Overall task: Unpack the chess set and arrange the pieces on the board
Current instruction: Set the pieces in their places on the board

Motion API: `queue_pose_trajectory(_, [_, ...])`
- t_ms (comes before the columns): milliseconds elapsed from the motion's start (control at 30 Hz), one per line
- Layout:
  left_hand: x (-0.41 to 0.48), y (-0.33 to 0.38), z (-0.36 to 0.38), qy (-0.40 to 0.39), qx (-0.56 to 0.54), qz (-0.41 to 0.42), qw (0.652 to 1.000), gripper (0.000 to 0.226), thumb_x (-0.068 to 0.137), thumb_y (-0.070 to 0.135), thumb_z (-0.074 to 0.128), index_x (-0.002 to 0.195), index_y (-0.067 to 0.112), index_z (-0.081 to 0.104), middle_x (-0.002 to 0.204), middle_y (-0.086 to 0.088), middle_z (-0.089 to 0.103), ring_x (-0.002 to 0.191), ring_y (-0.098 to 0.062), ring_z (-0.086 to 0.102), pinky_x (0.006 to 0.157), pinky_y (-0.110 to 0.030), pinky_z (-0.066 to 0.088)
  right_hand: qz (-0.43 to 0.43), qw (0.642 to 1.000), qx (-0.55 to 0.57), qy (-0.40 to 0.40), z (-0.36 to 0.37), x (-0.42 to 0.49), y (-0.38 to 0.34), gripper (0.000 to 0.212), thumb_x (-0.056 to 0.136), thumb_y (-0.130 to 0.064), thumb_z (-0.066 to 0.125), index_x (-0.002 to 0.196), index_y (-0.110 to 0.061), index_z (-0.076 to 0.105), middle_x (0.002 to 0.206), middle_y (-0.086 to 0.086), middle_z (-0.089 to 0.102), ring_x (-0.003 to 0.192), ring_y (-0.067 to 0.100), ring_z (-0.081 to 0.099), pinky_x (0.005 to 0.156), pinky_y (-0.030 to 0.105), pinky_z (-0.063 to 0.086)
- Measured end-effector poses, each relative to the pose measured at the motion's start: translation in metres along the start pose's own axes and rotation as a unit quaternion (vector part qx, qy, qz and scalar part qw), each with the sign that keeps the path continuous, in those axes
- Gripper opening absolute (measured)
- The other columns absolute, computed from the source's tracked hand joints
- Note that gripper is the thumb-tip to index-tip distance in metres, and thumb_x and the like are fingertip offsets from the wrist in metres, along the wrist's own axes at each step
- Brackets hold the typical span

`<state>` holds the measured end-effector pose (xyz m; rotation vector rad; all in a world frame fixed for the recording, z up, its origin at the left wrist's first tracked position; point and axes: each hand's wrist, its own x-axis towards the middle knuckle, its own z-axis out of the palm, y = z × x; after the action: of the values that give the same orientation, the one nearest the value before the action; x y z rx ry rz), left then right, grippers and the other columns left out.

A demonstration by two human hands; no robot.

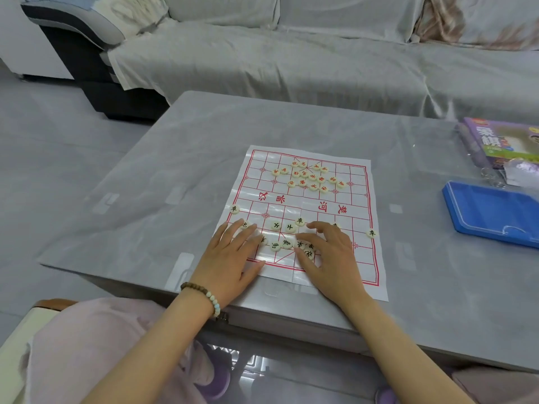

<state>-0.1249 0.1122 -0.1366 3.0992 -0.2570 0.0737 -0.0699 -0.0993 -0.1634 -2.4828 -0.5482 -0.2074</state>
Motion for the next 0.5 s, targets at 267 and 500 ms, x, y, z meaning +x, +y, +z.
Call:
queue_pose_trajectory(267, [0.018, 0.003, -0.007, 0.050, -0.056, -0.011, 0.997, 0.034, 0.093, 0.040, 0.045, 0.124, 0.028, 0.054, 0.123, 0.003, 0.048, 0.119, -0.016, 0.037, 0.101, -0.025, 0.026, -0.002, 1.000, 0.001, -0.002, -0.001, 0.000, 0.000, 0.034, 0.084, -0.046, 0.053, 0.107, -0.026, 0.068, 0.123, -0.006, 0.055, 0.111, 0.014, 0.050, 0.097, 0.036, 0.038])
queue_pose_trajectory(500, [0.015, 0.003, -0.011, 0.045, -0.021, -0.043, 0.998, 0.044, 0.081, 0.063, 0.049, 0.102, 0.024, 0.056, 0.110, 0.006, 0.051, 0.109, -0.015, 0.041, 0.096, -0.026, 0.030, -0.006, 1.000, 0.003, 0.007, -0.001, -0.001, 0.001, 0.032, 0.084, -0.044, 0.055, 0.105, -0.025, 0.068, 0.120, -0.006, 0.056, 0.110, 0.014, 0.050, 0.097, 0.031, 0.032])
